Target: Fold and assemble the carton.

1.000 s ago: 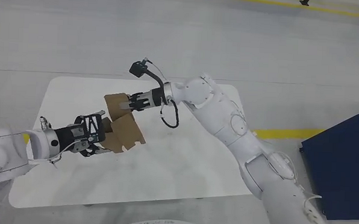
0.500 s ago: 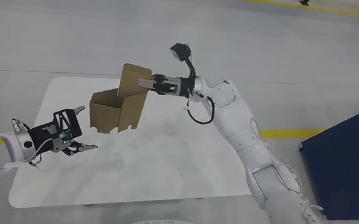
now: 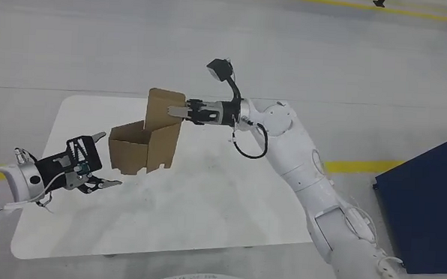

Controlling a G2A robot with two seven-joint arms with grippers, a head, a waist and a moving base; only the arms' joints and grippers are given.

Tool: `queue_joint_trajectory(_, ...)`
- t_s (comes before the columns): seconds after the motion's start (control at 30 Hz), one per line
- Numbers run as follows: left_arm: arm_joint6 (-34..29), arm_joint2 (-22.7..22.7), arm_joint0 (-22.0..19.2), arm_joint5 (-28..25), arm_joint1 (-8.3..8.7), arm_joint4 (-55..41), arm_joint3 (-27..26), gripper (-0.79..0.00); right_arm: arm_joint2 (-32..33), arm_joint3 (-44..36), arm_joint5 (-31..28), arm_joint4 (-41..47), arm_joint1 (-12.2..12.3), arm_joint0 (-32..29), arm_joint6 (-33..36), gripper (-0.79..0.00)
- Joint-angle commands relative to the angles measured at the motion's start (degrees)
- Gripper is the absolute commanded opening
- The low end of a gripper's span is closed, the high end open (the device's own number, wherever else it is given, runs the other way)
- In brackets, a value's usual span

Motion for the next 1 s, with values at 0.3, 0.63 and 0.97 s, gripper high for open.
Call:
queue_joint_trajectory(0.3,0.0,5.1,-2.8,-4.6,-0.13,-6.4,2.8,0.0,0.4,-0.3,-1.1,-0.3,0.3,-0.5,1.2,-0.785)
queue_joint_trajectory(0.63,-2.0,9.2,-9.1,-6.2,0.67,-20.6,7.9,-0.083,1.0,-1.0,-1.5,-0.3,0.7,-1.0,2.2,-0.785)
queue_joint_trajectory(0.97,-8.6,12.6,-12.7,-1.8,0.84,-24.7,9.3,-0.785,0.1,-1.4,-1.3,-1.8,0.7,-1.0,2.5,-0.785)
